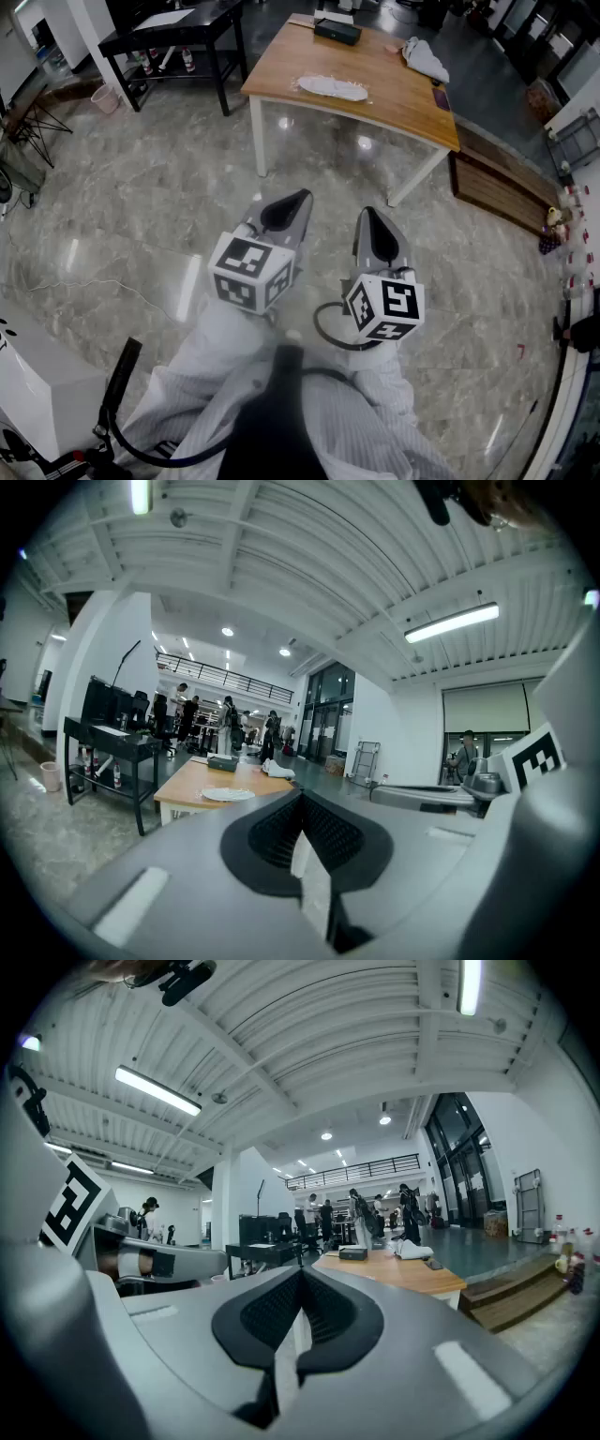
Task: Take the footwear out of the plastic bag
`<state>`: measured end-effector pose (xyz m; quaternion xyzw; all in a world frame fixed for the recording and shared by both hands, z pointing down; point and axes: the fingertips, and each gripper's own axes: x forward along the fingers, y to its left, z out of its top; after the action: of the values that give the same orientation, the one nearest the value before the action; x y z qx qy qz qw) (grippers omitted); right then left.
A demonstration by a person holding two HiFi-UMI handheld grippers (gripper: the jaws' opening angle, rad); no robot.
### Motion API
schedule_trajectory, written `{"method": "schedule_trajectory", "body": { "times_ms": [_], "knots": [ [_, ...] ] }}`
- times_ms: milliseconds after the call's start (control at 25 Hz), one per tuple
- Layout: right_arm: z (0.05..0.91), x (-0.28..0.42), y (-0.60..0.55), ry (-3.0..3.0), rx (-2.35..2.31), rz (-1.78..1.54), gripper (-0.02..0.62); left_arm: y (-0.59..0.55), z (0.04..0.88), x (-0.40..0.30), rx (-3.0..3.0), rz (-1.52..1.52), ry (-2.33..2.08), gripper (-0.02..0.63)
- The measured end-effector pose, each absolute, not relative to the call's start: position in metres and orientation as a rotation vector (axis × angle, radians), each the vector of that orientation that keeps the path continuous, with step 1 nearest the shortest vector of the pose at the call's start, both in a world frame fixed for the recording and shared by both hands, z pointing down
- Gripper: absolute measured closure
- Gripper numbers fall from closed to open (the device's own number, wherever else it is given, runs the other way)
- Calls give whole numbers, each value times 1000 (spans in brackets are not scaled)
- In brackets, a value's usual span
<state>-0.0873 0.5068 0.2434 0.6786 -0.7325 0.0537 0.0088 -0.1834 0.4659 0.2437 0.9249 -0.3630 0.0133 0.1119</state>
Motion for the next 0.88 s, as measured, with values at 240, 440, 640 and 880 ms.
{"method": "schedule_trajectory", "body": {
  "times_ms": [240,440,640,880],
  "knots": [
    [242,-84,501,-2307,2128,184,583,459,245,-180,2710,47,-1065,604],
    [242,-84,494,-2355,2112,212,583,451,245,-174,2696,38,-1050,604],
    [246,-79,491,-2359,2113,225,581,445,252,-168,2698,54,-1063,604],
    [260,-67,471,-2346,2085,261,581,419,267,-155,2662,81,-1070,604]
  ]
}}
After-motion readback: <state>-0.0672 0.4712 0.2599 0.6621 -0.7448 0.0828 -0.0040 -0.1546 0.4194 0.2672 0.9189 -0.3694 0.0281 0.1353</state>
